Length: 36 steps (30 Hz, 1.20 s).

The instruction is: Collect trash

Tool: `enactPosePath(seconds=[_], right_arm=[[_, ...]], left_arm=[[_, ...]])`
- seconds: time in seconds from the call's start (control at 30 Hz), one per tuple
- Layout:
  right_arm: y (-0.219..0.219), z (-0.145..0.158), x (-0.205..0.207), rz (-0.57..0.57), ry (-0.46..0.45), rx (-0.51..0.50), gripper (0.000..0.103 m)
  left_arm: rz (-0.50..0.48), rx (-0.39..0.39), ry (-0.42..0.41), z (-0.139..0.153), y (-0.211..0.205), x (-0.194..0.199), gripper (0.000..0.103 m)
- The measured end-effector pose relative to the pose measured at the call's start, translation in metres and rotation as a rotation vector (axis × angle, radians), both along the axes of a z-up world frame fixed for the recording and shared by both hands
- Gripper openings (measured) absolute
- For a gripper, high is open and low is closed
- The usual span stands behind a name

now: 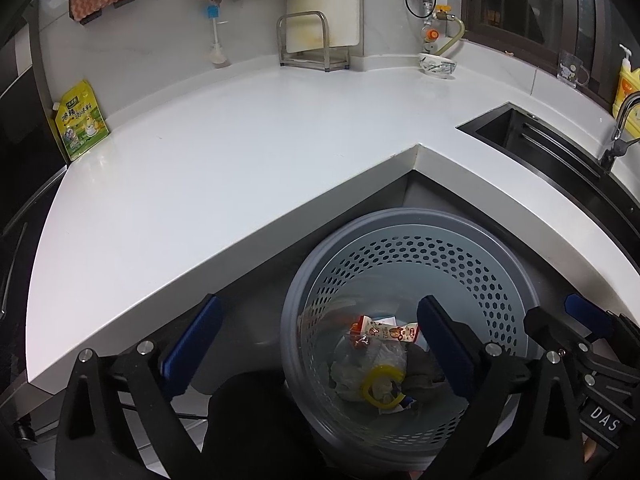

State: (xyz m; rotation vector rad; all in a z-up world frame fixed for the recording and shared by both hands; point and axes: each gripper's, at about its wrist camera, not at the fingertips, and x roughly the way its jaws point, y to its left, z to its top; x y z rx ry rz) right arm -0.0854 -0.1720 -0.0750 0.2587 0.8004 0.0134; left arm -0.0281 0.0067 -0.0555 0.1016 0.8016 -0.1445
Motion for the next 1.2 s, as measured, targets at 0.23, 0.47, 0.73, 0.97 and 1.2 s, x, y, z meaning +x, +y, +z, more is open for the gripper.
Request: enactPosePath(seconds=[0.23,0.47,0.73,0.97,1.2], right_arm=[[0.0012,-0.0006,-0.0005,0.000,0.002,-0.003,0.074],[0.0012,-0.0002,-0.0007,-0.002,0.003,-0.003,0.074],[0.0014,-0.0002,-0.0015,-0.002,0.002,-0.007,0.074],[0.0025,-0.0003,-0.0018,0.000,0.002,-0.012,0.074],[0.0047,-0.0010,-0.0011,0.005,0.002,-0.022,0.074]], left_arm=[[0.019,0.013,0.013,-0.0024,0.0011,0.0023,0.097],[0.028,0.006,0.033,-0.0051,0.0024,0.0048,0.097],[0.040,-0.004,0.029,-0.0042,0.0035,0.0036,0.097],[0.058,-0.001,0.026,-0.0037,0.0050,0.0039,0.097],[0.057,0.017,0.024,-0.0038,0.0015,0.0040,0.097]])
